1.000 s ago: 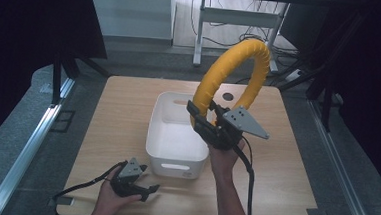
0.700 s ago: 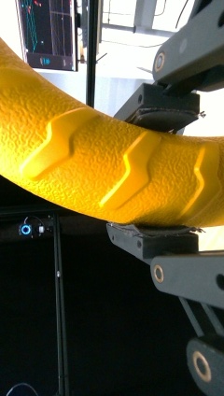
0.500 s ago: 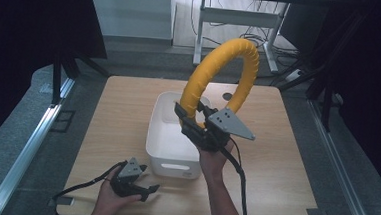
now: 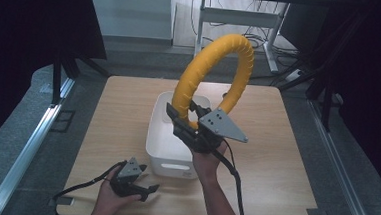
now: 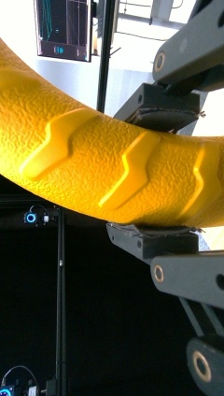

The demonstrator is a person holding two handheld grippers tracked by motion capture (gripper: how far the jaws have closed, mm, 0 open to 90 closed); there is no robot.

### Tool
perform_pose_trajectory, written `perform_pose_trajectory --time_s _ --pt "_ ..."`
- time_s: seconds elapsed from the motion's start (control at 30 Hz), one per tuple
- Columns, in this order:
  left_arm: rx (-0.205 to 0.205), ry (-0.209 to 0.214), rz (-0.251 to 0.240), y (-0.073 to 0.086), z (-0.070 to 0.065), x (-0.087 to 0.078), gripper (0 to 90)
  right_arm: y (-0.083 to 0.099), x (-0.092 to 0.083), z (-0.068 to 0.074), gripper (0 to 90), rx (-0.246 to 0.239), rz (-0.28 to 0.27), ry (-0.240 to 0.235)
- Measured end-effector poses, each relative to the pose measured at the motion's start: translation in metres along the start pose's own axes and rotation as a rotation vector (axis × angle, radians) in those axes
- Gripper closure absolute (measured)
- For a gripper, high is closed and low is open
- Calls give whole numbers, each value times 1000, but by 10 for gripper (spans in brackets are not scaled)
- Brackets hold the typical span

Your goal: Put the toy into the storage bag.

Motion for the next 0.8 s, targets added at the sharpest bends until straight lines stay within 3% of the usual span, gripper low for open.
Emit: perform_pose_trajectory --time_s 0.47,0.8 --pt "1 2 0 0 0 0 163 9 12 20 489 -1 13 -32" --pt "0 7 6 1 -1 1 162 21 24 42 489 -2 35 -65"
Point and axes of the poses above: each handheld gripper's, and its own axes: x roughly forward along the jaws, y roughly out of its underside, z roughly to its left, the point moved 9 cm from there along x, roughly forward along the jaws, and after that the axes turned 7 degrees about x, right-handed, at the moved point
